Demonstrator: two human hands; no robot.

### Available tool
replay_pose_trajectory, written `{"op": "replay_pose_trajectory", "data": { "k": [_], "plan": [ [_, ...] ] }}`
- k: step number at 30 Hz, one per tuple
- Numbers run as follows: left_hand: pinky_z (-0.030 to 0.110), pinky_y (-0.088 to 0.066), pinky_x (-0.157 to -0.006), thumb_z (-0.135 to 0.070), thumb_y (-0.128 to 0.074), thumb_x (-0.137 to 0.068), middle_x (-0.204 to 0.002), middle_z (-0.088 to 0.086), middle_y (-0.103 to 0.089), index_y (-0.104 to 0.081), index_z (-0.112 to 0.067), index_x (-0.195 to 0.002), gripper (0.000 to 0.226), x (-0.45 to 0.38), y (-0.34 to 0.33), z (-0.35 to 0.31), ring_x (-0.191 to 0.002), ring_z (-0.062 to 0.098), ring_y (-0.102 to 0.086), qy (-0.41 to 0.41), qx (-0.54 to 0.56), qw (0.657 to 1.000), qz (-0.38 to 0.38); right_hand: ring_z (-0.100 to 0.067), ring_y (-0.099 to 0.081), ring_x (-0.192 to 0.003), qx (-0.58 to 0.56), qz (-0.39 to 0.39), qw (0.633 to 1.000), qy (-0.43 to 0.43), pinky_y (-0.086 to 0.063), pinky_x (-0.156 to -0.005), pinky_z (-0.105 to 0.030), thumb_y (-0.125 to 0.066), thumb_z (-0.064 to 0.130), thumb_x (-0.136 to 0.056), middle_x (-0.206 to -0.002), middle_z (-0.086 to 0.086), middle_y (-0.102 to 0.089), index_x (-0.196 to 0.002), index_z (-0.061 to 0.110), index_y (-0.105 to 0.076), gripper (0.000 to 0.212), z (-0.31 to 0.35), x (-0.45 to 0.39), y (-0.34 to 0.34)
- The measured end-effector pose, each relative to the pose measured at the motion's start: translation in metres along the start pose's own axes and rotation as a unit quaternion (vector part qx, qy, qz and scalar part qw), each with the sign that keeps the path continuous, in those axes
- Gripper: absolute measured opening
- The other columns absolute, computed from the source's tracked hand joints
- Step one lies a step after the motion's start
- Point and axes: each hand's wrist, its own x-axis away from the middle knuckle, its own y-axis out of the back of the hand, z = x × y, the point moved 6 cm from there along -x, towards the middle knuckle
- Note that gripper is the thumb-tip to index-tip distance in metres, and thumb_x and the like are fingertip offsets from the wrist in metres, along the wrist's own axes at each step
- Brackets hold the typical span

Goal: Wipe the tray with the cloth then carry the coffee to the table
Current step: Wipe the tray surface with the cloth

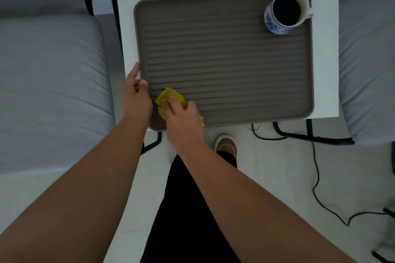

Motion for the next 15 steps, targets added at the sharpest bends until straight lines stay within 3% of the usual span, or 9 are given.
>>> {"op": "replay_pose_trajectory", "data": {
  "k": [3,5,7,11,13,15],
  "plan": [
    [0.014,-0.045,-0.069,-0.009,-0.042,-0.099,-0.078,-0.008,-0.047,-0.044,-0.033,-0.140,0.048,0.001,-0.001,0.000,-0.067,0.003,-0.044,0.018,0.013,1.000,0.010,-0.034,-0.055,-0.081,-0.003,-0.005,0.999,0.047,-0.051,-0.066,-0.038,-0.070,0.007,-0.064,-0.130,0.000,-0.060,-0.118,0.021,-0.064,0.056,-0.029,-0.002,0.003],
    [0.008,-0.045,-0.068,-0.009,-0.041,-0.099,-0.079,-0.008,-0.046,-0.043,-0.032,-0.141,0.048,0.002,-0.001,-0.001,-0.070,0.003,-0.044,0.019,0.012,1.000,0.016,-0.033,-0.058,-0.082,0.016,-0.018,1.000,0.016,-0.049,-0.068,-0.037,-0.058,0.006,-0.068,-0.134,0.003,-0.058,-0.120,0.026,-0.063,0.055,-0.076,0.003,0.009],
    [0.005,-0.043,-0.065,-0.009,-0.041,-0.099,-0.080,-0.007,-0.045,-0.042,-0.032,-0.142,0.048,0.003,0.000,-0.002,-0.070,0.002,-0.044,0.012,0.008,1.000,0.015,-0.034,-0.059,-0.091,0.036,-0.057,0.996,-0.051,-0.044,-0.075,-0.038,-0.043,0.006,-0.071,-0.141,-0.001,-0.051,-0.127,0.028,-0.057,0.061,-0.135,0.014,0.022],
    [0.011,-0.047,-0.076,-0.012,-0.041,-0.100,-0.089,-0.002,-0.048,-0.042,-0.034,-0.141,0.047,0.005,-0.001,-0.001,-0.075,0.006,-0.046,0.004,0.016,1.000,0.021,-0.040,-0.049,-0.102,-0.001,-0.171,0.943,-0.285,-0.032,-0.080,-0.030,-0.045,-0.005,-0.079,-0.145,-0.003,-0.045,-0.132,0.022,-0.054,0.060,-0.234,0.044,0.068],
    [0.017,-0.047,-0.082,-0.014,-0.041,-0.099,-0.097,0.004,-0.049,-0.043,-0.037,-0.140,0.047,0.003,-0.001,0.001,-0.079,0.010,-0.047,0.002,0.015,1.000,0.014,-0.039,-0.044,-0.110,-0.048,-0.211,0.897,-0.384,-0.027,-0.082,-0.025,-0.043,-0.003,-0.083,-0.147,-0.001,-0.041,-0.135,0.020,-0.052,0.058,-0.249,0.044,0.078],
    [0.014,-0.046,-0.081,-0.013,-0.041,-0.100,-0.100,0.006,-0.048,-0.043,-0.037,-0.140,0.047,0.002,-0.001,0.003,-0.080,0.010,-0.046,0.005,0.011,1.000,0.009,-0.039,-0.041,-0.114,-0.061,-0.218,0.869,-0.441,-0.032,-0.089,-0.031,-0.043,-0.001,-0.082,-0.149,-0.001,-0.038,-0.136,0.021,-0.050,0.059,-0.237,0.030,0.075]
  ]
}}
